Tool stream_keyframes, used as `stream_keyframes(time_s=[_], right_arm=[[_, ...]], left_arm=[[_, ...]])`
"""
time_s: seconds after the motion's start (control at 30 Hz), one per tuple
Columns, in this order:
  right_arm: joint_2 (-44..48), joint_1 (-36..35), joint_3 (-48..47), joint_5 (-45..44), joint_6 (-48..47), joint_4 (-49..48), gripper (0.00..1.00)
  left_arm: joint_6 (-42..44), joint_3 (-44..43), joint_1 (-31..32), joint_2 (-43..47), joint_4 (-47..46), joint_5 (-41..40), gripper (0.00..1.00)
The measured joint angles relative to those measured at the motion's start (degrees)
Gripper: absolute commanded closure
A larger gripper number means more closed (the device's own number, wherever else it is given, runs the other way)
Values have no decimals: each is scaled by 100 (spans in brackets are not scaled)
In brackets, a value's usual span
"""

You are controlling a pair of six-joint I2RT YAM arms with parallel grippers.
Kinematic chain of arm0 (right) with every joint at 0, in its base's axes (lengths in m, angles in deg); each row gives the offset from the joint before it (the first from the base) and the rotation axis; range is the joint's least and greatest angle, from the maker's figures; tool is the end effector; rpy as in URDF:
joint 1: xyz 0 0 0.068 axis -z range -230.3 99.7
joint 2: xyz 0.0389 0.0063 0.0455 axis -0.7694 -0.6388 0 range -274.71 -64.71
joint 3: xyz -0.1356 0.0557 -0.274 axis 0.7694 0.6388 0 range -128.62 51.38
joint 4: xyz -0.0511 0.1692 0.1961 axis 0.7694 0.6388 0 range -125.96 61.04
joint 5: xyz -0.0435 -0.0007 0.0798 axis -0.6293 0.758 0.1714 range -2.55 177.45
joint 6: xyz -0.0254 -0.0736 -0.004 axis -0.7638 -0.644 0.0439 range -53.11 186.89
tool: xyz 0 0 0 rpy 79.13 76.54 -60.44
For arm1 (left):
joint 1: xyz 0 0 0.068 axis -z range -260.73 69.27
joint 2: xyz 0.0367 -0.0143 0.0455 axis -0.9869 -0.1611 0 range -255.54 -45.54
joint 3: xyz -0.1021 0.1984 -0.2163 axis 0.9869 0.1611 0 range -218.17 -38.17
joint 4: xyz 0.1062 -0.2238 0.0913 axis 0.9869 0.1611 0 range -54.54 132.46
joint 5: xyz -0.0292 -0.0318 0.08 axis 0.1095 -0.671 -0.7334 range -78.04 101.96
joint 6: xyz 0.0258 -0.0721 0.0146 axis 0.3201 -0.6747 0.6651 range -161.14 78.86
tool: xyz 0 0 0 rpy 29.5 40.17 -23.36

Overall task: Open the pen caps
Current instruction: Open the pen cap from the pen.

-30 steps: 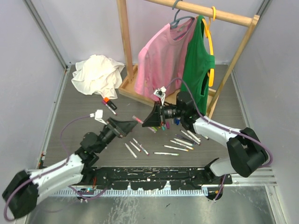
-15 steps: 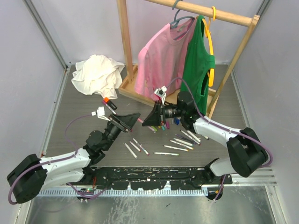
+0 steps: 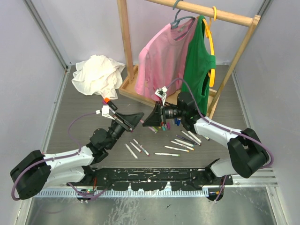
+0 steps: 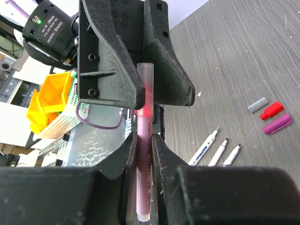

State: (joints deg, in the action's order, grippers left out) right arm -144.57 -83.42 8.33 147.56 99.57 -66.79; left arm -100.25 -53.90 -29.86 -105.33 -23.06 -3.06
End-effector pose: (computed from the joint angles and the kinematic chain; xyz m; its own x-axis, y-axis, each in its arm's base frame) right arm 0.2259 0.2164 0.3003 -0.6103 -0.0770 -0.7884 -0.7900 -0.0146 0.6130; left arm 0.1530 -0.1607 0.2808 -0.4262 -0.7896 -0.4415 0.4385 0.2466 -0.8643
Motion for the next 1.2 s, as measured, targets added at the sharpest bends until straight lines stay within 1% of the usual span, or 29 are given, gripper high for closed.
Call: stream_keyframes(time_s=[0.03,0.1,0.23,0.33,0.37,0.4,0.43,0.47,0.5,0.53,0.6,0.7,0.8,0.9,1.0,1.07,1.13,1.2], right_arm=[[0,0,0,-9,-4,4,97],[0,0,0,-44,-26,11,97],[0,13,0,-90,-79,39,97],[0,15,0,-103,-107,52,93],[0,15,0,-107,-107,55,92],[0,15,0,-107,-109,55,90],[0,15,0,-103,-109,55,88],[0,15,0,-98,-109,52,86],[0,15,0,-101,-111,50,80],[-2,22,0,-92,-114,57,70],[-7,24,0,-57,-129,76,62],[-61,22,-24,-22,-293,291,56],[-157,-24,-146,26,-586,691,54],[-166,-94,-247,46,-859,986,55],[-166,-153,-275,57,-1019,1088,61],[-166,-192,-278,66,-1115,1172,69],[-164,-223,-278,72,-1182,1237,80],[-164,-247,-280,140,-1246,1274,95]], left_arm=[[-2,0,7,-15,0,0,69],[-4,0,15,-20,-4,-4,74],[-4,0,17,-20,-15,-7,74],[-4,0,17,-20,-15,-7,75],[-4,0,17,-20,-15,-7,79],[-2,0,17,-20,-15,-7,87],[7,0,17,-20,-9,-7,94],[15,0,17,-20,7,-13,99],[44,0,15,-20,20,-13,100],[87,0,17,-20,26,-4,100],[177,0,17,-20,26,15,100],[361,-2,17,61,94,79,100],[651,-94,17,245,468,142,100],[870,-223,17,385,772,201,100],[984,-315,17,468,946,267,100],[1049,-332,17,474,999,308,100],[1091,-345,15,466,1088,337,100],[1106,-396,11,437,1202,356,99]])
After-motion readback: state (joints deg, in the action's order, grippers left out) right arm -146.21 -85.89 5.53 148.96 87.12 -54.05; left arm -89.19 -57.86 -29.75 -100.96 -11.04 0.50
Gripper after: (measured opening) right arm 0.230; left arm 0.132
